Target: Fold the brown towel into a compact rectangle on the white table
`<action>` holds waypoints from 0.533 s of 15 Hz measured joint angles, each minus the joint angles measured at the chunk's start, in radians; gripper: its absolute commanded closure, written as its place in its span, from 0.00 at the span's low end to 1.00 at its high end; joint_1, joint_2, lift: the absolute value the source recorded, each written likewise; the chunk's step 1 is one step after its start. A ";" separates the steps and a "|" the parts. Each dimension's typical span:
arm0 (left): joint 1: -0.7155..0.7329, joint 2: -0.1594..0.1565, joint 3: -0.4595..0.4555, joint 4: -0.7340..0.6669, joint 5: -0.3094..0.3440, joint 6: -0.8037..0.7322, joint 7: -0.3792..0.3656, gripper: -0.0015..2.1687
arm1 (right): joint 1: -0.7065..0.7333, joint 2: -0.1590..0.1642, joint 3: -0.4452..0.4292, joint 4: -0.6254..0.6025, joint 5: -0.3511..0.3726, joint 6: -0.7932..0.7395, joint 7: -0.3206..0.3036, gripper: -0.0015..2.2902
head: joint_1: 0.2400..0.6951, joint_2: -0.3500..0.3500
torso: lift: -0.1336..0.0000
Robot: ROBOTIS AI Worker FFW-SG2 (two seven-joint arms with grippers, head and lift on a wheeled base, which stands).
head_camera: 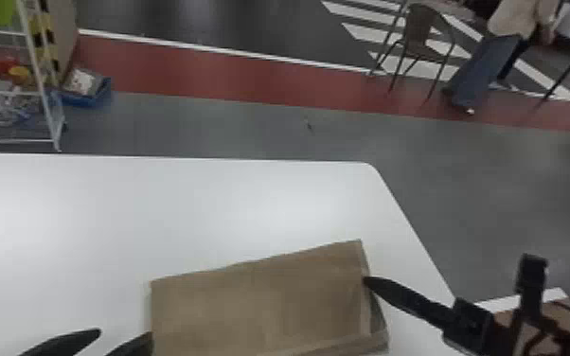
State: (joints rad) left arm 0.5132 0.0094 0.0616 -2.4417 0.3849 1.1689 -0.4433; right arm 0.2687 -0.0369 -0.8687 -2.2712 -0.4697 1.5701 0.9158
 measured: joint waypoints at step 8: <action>-0.012 0.000 -0.006 0.008 -0.006 0.001 0.014 0.04 | 0.001 -0.011 0.041 0.105 0.091 0.000 -0.065 0.03 | 1.00 0.00 | 0.09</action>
State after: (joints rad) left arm 0.5008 0.0096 0.0555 -2.4337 0.3788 1.1702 -0.4296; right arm 0.2701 -0.0475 -0.8281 -2.1666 -0.3788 1.5701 0.8509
